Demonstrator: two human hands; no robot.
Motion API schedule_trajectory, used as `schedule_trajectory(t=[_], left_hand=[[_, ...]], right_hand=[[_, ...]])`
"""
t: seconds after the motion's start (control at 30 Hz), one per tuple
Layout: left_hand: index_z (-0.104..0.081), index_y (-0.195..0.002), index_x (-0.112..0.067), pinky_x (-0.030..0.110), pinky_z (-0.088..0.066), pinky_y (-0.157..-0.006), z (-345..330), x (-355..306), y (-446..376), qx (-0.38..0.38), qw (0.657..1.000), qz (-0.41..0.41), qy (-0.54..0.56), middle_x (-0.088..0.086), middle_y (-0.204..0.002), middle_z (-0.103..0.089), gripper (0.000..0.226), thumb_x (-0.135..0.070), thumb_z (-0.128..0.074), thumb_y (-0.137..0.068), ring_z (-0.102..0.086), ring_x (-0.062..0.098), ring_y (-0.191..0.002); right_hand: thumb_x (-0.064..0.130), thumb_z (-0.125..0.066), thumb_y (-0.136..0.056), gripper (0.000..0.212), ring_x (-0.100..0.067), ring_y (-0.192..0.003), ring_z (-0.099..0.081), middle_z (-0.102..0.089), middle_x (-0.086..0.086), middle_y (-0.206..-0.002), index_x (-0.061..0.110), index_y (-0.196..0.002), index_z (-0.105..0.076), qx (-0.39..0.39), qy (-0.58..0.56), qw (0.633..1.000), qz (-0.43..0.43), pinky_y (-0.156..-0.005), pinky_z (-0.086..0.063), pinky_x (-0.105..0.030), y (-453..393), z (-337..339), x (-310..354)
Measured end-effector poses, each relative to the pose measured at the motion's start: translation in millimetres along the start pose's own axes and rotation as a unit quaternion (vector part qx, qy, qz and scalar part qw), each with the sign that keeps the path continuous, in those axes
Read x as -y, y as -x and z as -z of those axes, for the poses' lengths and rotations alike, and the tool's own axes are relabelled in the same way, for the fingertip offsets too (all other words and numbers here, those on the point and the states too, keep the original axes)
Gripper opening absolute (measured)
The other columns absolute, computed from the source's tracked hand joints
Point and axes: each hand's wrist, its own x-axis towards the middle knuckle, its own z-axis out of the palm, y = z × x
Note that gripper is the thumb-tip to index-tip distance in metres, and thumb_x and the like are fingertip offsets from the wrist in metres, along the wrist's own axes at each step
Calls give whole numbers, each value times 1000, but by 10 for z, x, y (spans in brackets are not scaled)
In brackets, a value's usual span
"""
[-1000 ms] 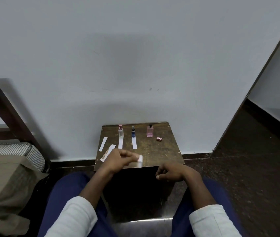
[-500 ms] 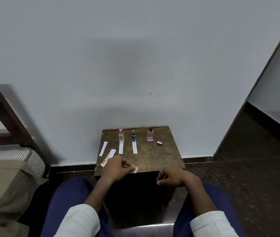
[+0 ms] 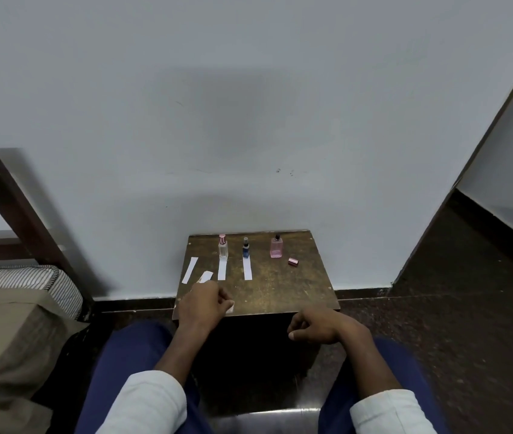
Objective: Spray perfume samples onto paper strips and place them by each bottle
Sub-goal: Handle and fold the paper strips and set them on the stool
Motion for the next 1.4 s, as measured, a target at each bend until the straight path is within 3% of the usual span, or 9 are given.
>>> schedule_trajectory(t=[0.17, 0.4, 0.5, 0.67, 0.8, 0.9, 1.07, 1.23, 1.4], left_hand=[[-79, -94, -40, 21, -54, -67, 10, -104, 19, 44, 994, -96, 13, -26, -85, -71, 11, -50, -78, -90, -65, -7, -81], [-81, -100, -35, 30, -63, -78, -7, -263, 20, 108, 973, -188, 78, -19, -92, -76, 8, -38, -81, -92, -69, -2, -82], [-81, -98, -36, 29, -63, -78, 8, -373, 29, 97, 970, -204, 85, -21, -90, -75, 5, -36, -81, -92, -69, -4, -83], [-79, -101, -36, 29, -62, -77, -63, -415, -22, 68, 972, -206, 95, -22, -90, -75, 8, -39, -79, -94, -68, -5, -86], [-74, -103, -38, 12, -52, -70, -326, -290, -95, 19, 973, -190, 127, -25, -89, -73, 14, -47, -78, -93, -66, -8, -83], [-67, -110, -40, 7, -44, -66, -431, -348, -303, 62, 965, -229, 113, -29, -90, -66, 19, -45, -77, -95, -58, -17, -76], [-60, -127, -41, 19, -53, -77, -509, -357, -685, 142, 948, -253, 131, -25, -94, -69, 35, -37, -76, -96, -65, -6, -87], [-65, -120, -36, 30, -58, -79, -573, -409, -1014, 126, 950, -233, 165, -16, -97, -74, 28, -33, -77, -95, -69, 0, -85], [-72, -108, -36, 29, -56, -77, -801, -569, -1331, 97, 970, -210, 79, -16, -104, -76, 11, -37, -73, -98, -70, 3, -94]], right_hand=[[35, -64, -104, 27, -7, -110, -62, -72, 3, -127, 24, -126, -75, -44, -8, 999, 19, -83, -45, -19, 3, 41, 30], [46, -63, -100, 34, -4, -106, -67, -72, 11, -122, 35, -131, -70, -120, -59, 989, 57, -96, -56, -30, -56, 83, 240], [50, -61, -97, 33, -6, -107, -66, -72, 11, -122, 39, -126, -72, -135, -64, 985, 86, -84, -52, -28, -92, 98, 349], [47, -66, -99, 25, 2, -96, -66, -76, 12, -110, 30, -113, -78, -153, -83, 980, 94, -84, -53, -24, -254, 119, 355], [42, -71, -97, 21, 1, -85, -68, -78, 10, -98, 29, -112, -79, -172, -99, 976, 94, -72, -49, -14, -399, 119, 264], [34, -75, -96, 16, 7, -78, -67, -78, 11, -89, 27, -109, -81, -193, -98, 974, 60, -71, -50, -14, -491, 120, 162], [28, -81, -90, 14, 2, -80, -75, -81, 13, -82, 29, -104, -83, -211, -154, 965, -30, -79, -59, -25, -656, 159, -51], [19, -76, -96, 5, -13, -74, -76, -80, 3, -78, 20, -94, -81, -264, -255, 928, -59, -70, -61, -29, -895, 190, -116], [27, -80, -91, 1, 8, -72, -67, -75, 17, -78, 27, -92, -81, -380, -172, 900, -124, -70, -51, -14, -1261, 171, -484]])
